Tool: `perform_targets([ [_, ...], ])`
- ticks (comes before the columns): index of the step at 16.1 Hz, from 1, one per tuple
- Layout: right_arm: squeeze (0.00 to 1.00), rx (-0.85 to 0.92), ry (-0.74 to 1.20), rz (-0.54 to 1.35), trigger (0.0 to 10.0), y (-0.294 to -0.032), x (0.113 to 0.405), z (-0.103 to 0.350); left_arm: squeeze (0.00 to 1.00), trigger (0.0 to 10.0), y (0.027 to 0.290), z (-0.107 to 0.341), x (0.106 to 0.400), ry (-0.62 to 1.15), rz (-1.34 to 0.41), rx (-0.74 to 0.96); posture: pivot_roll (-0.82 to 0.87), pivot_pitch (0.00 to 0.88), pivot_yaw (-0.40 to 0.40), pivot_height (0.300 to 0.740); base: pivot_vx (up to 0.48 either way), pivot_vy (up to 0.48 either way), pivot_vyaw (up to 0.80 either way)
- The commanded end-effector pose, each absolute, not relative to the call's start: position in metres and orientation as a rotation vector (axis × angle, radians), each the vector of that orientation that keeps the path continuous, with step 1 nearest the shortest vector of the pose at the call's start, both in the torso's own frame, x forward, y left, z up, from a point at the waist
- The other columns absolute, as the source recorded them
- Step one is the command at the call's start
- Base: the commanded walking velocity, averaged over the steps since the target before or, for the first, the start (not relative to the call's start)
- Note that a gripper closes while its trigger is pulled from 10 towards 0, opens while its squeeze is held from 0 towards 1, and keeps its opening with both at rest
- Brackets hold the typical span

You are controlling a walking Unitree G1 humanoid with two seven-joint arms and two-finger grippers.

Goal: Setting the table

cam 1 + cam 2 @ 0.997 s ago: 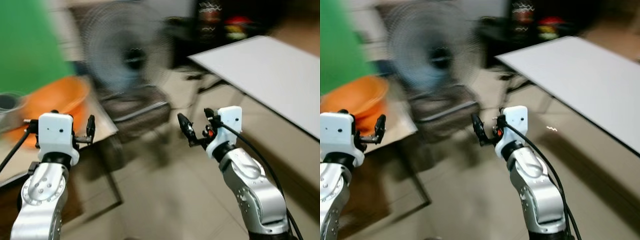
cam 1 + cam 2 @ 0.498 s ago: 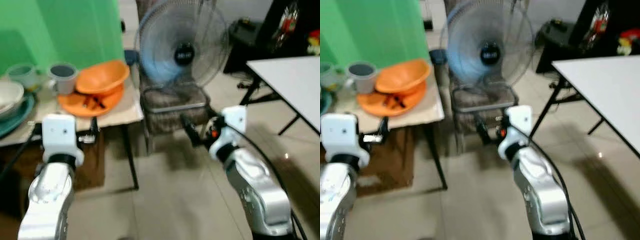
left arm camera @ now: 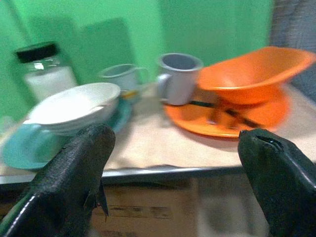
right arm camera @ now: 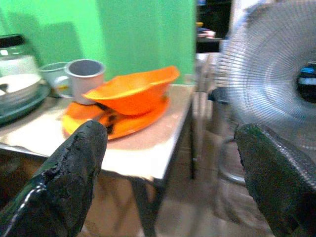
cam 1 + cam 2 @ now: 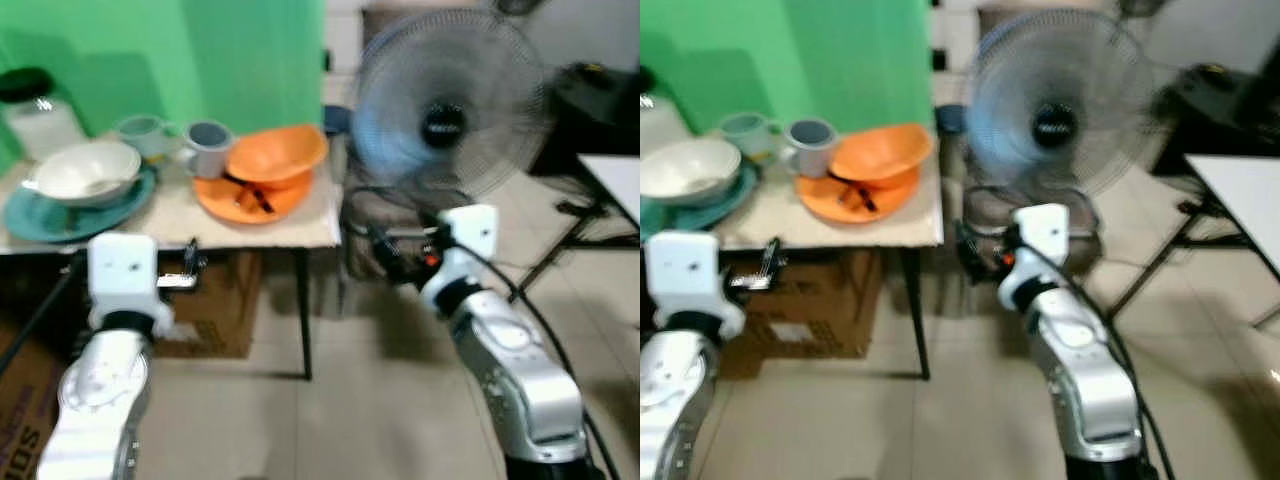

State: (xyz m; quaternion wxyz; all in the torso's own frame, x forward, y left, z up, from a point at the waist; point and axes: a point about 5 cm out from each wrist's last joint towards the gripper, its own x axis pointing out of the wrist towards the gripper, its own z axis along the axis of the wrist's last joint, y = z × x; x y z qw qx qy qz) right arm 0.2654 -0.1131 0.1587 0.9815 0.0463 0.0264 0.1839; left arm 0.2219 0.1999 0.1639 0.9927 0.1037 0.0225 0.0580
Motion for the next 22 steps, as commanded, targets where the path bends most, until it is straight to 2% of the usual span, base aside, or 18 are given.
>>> perform_targets([
  [1,0.00,0.075,0.052,0.337,10.0,-0.119,0.267,0.159,0.00,10.0,0.192,0.169,0.223,0.025,0.074,0.208,0.08,0.000,0.010,0.740,0.390,0.000,0.44],
  [7,0.00,0.087,0.051,0.394,10.0,-0.114,0.269,0.159,0.00,10.0,0.188,0.172,0.218,0.023,0.035,0.244,0.11,0.000,-0.010,0.740,0.387,0.000,0.00],
  [10,0.00,0.127,0.037,0.359,10.0,-0.114,0.274,0.162,0.00,10.0,0.186,0.174,0.217,0.023,0.001,0.264,0.12,0.000,-0.009,0.740,0.385,0.000,0.80],
  [15,0.00,0.228,0.054,0.432,10.0,-0.112,0.283,0.172,0.00,10.0,0.179,0.172,0.216,0.038,-0.041,0.265,0.12,0.000,-0.011,0.740,0.382,0.000,0.00],
  [17,0.00,0.215,0.041,0.433,10.0,-0.112,0.283,0.173,0.00,10.0,0.177,0.172,0.216,0.038,-0.054,0.266,0.12,0.000,-0.011,0.740,0.382,0.000,0.40],
  [20,0.00,0.263,0.010,0.374,10.0,-0.124,0.285,0.180,0.00,10.0,0.169,0.172,0.216,0.051,-0.154,0.285,0.12,0.000,0.019,0.740,0.374,0.000,0.80],
  [22,0.00,0.328,-0.013,0.354,10.0,-0.140,0.286,0.190,0.00,10.0,0.158,0.171,0.220,0.058,-0.254,0.272,0.09,0.000,0.062,0.740,0.000,0.000,0.00],
])
